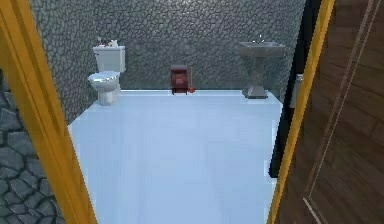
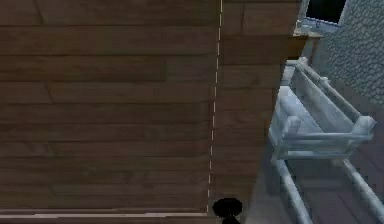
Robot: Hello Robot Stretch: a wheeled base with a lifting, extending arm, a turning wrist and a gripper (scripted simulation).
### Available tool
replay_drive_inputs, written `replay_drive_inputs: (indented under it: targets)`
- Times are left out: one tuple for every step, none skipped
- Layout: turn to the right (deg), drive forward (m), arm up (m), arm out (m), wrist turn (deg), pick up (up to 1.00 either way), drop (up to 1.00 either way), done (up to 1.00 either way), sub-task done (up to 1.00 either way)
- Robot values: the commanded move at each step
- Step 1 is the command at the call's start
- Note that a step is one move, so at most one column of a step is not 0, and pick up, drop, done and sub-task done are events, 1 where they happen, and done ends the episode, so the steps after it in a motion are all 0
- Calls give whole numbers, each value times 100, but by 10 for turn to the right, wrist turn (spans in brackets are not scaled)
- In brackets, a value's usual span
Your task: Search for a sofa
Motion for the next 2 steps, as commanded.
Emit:
replay_drive_inputs:
  targets:
    - [0,100,0,0,0,0,0,0,0]
    - [240,0,0,0,0,0,0,0,0]
